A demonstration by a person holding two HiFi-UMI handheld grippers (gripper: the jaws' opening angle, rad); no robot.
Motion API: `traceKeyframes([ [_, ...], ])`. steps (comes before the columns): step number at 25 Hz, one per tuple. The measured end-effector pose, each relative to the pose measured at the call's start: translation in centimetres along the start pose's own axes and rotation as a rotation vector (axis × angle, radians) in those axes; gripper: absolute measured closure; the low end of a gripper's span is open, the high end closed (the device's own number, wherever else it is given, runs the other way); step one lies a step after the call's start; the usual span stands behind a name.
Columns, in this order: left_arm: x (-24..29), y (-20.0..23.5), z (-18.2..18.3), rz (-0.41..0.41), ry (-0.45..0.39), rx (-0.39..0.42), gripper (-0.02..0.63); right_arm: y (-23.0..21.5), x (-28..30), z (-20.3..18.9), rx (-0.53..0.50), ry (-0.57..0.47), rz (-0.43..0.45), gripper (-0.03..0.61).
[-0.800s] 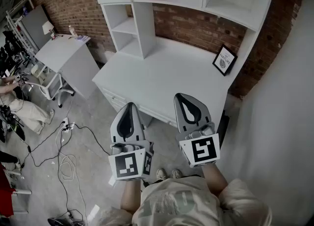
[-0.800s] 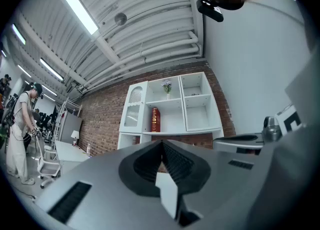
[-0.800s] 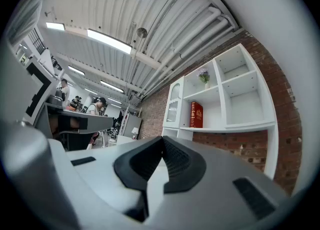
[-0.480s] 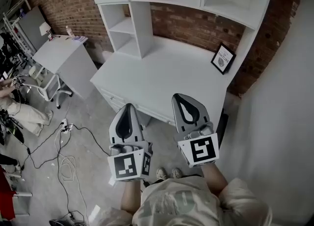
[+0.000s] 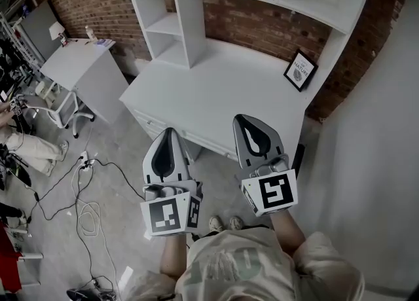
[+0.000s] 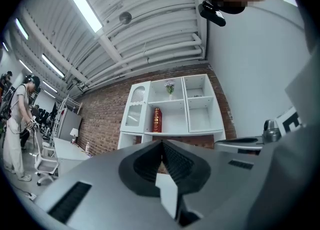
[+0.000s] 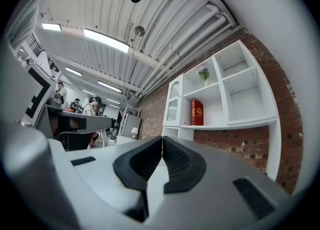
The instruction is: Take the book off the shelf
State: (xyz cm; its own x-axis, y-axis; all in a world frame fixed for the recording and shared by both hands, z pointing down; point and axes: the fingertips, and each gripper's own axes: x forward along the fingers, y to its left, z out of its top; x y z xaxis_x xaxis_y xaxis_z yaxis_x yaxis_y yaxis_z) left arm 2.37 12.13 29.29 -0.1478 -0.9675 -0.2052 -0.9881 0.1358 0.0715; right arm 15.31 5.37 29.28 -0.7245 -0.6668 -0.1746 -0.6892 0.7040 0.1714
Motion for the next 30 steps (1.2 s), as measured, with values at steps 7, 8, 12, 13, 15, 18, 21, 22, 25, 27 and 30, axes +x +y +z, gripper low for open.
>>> traceKeyframes([
  [7, 0.1, 2.8, -0.2, -0.02, -0.02, -0.012, 0.601, 1.9, 1.7, -0.4, -0.025, 0.001, -0.01, 0.563],
  [8, 0.0, 3.3, -0.3, -0.022, -0.022, -0.015, 0.601, 2.2, 1.8, -0.4, -0.028, 0.001, -0.017, 0.563],
  [12, 0.7, 4.7, -0.8, -0.03, -0.017, -0.029, 0.601, 2.6, 2.3, -0.4, -0.045, 0.008, -0.036, 0.563],
  [13, 1.0, 4.8, -0.9, -0.033, -0.018, -0.034, 0.601, 2.5, 2.5, -0.4, -0.049, 0.01, -0.039, 0.563],
  [15, 1.9, 5.2, -1.1, -0.034, -0.021, -0.038, 0.601, 2.0, 3.3, -0.4, -0.052, 0.007, -0.047, 0.563],
  [18, 3.8, 5.9, -1.4, -0.031, -0.026, -0.032, 0.601, 1.3, 5.2, -0.3, -0.049, -0.016, -0.046, 0.563],
  [21, 6.0, 7.0, -1.5, -0.028, -0.037, -0.01, 0.601, 0.9, 8.1, -0.3, -0.045, -0.052, -0.032, 0.563],
  [22, 6.8, 7.5, -1.7, -0.023, -0.042, -0.006, 0.601, 0.8, 9.3, -0.4, -0.043, -0.064, -0.025, 0.563],
  [25, 10.3, 9.3, -2.0, -0.013, -0.055, -0.003, 0.601, 0.2, 13.5, -0.9, -0.042, -0.091, -0.006, 0.563],
  [27, 12.9, 10.4, -2.1, -0.012, -0.057, 0.003, 0.601, -0.5, 16.4, -1.4, -0.043, -0.093, -0.006, 0.562],
  [30, 17.5, 11.7, -2.0, -0.02, -0.065, 0.016, 0.601, -2.3, 20.7, -2.1, -0.032, -0.094, -0.016, 0.563],
])
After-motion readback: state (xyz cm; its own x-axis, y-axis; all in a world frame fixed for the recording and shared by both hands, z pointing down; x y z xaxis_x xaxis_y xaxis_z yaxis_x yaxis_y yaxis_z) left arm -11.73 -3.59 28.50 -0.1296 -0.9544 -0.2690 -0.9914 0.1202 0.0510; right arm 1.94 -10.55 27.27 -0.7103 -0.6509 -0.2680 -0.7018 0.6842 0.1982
